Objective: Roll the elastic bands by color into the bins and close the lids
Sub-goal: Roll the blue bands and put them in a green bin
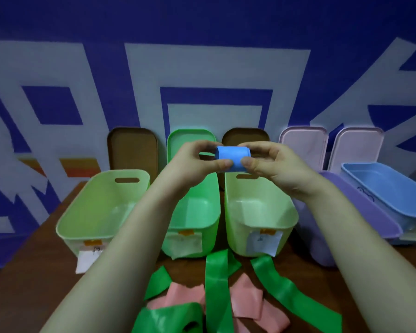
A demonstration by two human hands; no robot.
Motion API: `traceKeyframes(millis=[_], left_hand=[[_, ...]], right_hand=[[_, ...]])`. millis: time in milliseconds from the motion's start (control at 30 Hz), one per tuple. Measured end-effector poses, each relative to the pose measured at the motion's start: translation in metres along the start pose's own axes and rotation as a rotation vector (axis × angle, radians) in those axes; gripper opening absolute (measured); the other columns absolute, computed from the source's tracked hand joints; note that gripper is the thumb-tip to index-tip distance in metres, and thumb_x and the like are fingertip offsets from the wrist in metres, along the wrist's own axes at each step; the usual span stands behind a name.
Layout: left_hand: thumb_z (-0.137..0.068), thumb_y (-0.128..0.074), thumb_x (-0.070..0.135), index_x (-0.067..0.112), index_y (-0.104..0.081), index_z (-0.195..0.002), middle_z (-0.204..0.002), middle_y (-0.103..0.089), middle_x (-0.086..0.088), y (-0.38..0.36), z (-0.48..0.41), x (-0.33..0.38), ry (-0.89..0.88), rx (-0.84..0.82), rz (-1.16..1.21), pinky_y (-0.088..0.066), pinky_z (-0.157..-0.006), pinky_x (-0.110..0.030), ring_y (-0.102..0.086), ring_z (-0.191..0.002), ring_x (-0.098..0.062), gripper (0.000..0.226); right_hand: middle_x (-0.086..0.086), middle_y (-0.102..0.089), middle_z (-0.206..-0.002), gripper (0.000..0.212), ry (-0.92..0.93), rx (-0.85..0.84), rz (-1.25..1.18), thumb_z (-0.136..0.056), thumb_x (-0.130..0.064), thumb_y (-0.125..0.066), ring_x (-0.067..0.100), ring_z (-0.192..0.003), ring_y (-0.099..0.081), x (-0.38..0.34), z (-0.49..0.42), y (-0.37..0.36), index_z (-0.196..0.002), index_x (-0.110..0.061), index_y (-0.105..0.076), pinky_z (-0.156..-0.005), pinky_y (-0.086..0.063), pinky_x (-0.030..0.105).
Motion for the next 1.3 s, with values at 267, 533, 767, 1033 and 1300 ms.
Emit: traceKeyframes(millis=[267, 533, 767, 1033, 1300], left_hand=[[-0.079, -0.076, 0.017, 0.004, -0.062, -0.121, -0.113, -0.067, -0.011, 0.060, -0.035, 0.093, 0.063, -0.034, 0.093, -0.053, -0.072, -0.015, -0.065, -0.098, -0.018, 0.046], [-0.081, -0.072, 0.010, -0.003, -0.056, -0.124, -0.117, -0.062, -0.015, 0.065, -0.041, 0.103, 0.206, -0.106, 0.256, -0.056, -0.068, -0.013, -0.064, -0.093, -0.017, 0.048], [-0.082, -0.072, 0.008, -0.003, -0.055, -0.125, -0.119, -0.061, -0.015, 0.043, -0.066, 0.079, 0.295, -0.115, 0.301, -0.056, -0.068, -0.015, -0.062, -0.097, -0.020, 0.048], [-0.082, -0.070, 0.001, -0.006, -0.053, -0.122, -0.107, -0.062, -0.016, -0.019, -0.104, 0.019, 0.465, -0.106, 0.377, -0.055, -0.068, -0.018, -0.062, -0.085, -0.020, 0.044], [-0.084, -0.066, -0.002, -0.005, -0.053, -0.112, -0.094, -0.061, -0.009, -0.092, -0.117, -0.071, 0.695, -0.099, 0.436, -0.054, -0.069, -0.024, -0.062, -0.085, -0.020, 0.031]], right_hand=[[-0.005, -0.065, -0.100, 0.033, -0.088, 0.047, -0.064, -0.087, -0.008, -0.062, 0.007, -0.090, -0.063, -0.111, -0.032, 0.004, -0.120, -0.008, -0.058, -0.087, -0.052, 0.020], [0.004, -0.065, -0.099, 0.033, -0.234, 0.048, -0.164, -0.088, -0.003, -0.061, 0.012, -0.085, -0.065, -0.131, -0.037, 0.003, -0.121, 0.002, -0.056, -0.075, -0.057, 0.018], [0.005, -0.066, -0.095, 0.030, -0.343, 0.041, -0.231, -0.088, -0.001, -0.060, 0.015, -0.085, -0.065, -0.097, -0.052, 0.019, -0.117, 0.003, -0.059, -0.078, -0.055, 0.021], [0.011, -0.068, -0.092, 0.027, -0.486, 0.068, -0.312, -0.087, 0.002, -0.060, 0.020, -0.082, -0.067, -0.014, -0.073, 0.052, -0.114, 0.007, -0.059, -0.069, -0.059, 0.025], [0.014, -0.066, -0.104, 0.032, -0.766, 0.025, -0.302, -0.087, -0.002, -0.064, 0.020, -0.091, -0.067, 0.102, -0.080, 0.076, -0.116, 0.008, -0.057, -0.071, -0.059, 0.030]])
Point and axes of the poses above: each hand's wrist, its own z-axis away from the middle knuckle, its own y-axis out of the back of the hand, x = y × z, the point moved 5 cm from there along -z, towards the middle knuckle
